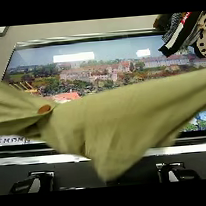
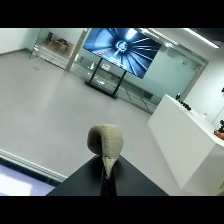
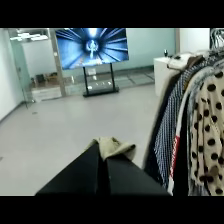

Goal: Fold the clothes and pants, and hang the long-sleeved shirts on hangers.

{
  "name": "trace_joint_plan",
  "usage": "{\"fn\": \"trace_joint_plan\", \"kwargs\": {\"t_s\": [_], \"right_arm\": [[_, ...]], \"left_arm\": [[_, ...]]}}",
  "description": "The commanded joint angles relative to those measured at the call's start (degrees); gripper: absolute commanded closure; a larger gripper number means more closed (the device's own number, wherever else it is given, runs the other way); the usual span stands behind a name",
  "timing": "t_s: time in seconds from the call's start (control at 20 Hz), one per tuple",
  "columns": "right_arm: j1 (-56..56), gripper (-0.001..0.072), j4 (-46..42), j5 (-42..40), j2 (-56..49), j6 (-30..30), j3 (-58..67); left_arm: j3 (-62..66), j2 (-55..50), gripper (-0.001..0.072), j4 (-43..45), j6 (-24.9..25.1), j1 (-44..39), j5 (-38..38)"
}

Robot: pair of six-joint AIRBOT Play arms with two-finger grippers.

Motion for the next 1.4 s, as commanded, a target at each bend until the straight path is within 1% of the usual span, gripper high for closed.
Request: {"fn": "trace_joint_plan", "kwargs": {"t_s": [0.0,0.1,0.2,0.4,0.45,0.5,0.6,0.7,0.75,0.8,0.85,0.9,0.95,1.0,1.05,1.1,1.2,1.3,1.35], "right_arm": [[-0.02,0.0685,-2.03,5.46,-6.43,4.28,0.09],[-0.02,0.0684,0.22,8.48,-14.49,5.07,0.09],[-0.02,0.0684,3.37,10.38,-23.98,5.07,0.09],[0.09,0.0678,13.49,15.02,-44.28,5.03,-0.52],[0.09,0.0675,16.13,16.39,-49.33,5.03,-0.76],[0.09,0.0641,18.62,17.84,-54.03,4.9,-0.81],[0.09,0.0635,21.62,20.55,-60.81,3.72,-0.81],[0.07,0.0632,21.86,22.93,-63.95,1.25,-0.81],[0.0,0.0626,21.42,23.63,-64.06,-0.5,-0.79],[0.0,0.0567,20.65,24.48,-63.49,-1.92,-0.79],[-0.04,0.0506,19.21,25.9,-62.4,-3.98,-0.79],[-0.04,0.0474,17.49,27.71,-61.07,-6.82,-0.79],[-0.2,0.0329,15.69,29.68,-59.36,-8.92,-0.81],[-1.42,0.0196,17.16,30.23,-57.75,-8.07,-0.85],[-2.84,0.0132,18.53,31.58,-56.08,-9.22,-1.07],[-4.42,0.0112,19.5,32.48,-54.47,-9.25,-2.14],[-7.89,0.0113,21.66,32.28,-49.92,-9.62,-9.2],[-9.7,0.0113,24.2,29.99,-45.16,-9.68,-20.63],[-9.73,0.0113,25.73,27.82,-42.93,-10.1,-27.39]], "left_arm": [[-4.02,-1.73,0.069,-1.95,-1.99,0.02,-0.48],[-8.33,-5.86,0.0691,-4.7,-1.92,-0.66,-0.48],[-12.7,-12.31,0.069,-4.7,-0.66,-2.95,-0.48],[-16.79,-29.4,0.069,-4.72,4.17,-9.57,-0.55],[-16.76,-33.66,0.069,-4.74,4.31,-10.99,-0.48],[-16.76,-37.86,0.069,-4.92,4.31,-12.28,-0.48],[-16.76,-44.48,0.0689,-7.61,4.28,-13.42,-0.52],[-16.76,-48.35,0.0686,-12.09,4.31,-13.16,-0.5],[-16.76,-49.11,0.0656,-13.9,4.31,-12.68,-0.5],[-16.74,-49.18,0.0494,-15.32,4.31,-11.87,-0.57],[-16.37,-48.83,0.0258,-16.35,4.31,-10.8,-1.46],[-15.45,-48.39,0.0082,-16.57,4.31,-9.6,-3.37],[-14.16,-47.67,0.0028,-16.52,4.33,-8.0,-6.01],[-13.27,-46.53,0.0028,-16.5,4.33,-6.25,-8.17],[-13.05,-44.83,0.0027,-16.48,4.33,-4.24,-9.86],[-13.31,-42.6,0.0026,-15.65,4.35,-1.99,-12.0],[-16.48,-37.22,0.0026,-12.92,5.55,2.1,-16.11],[-25.18,-30.25,0.0026,-12.98,7.23,5.22,-17.22],[-31.04,-26.47,0.0026,-13.44,7.28,5.77,-17.22]]}}
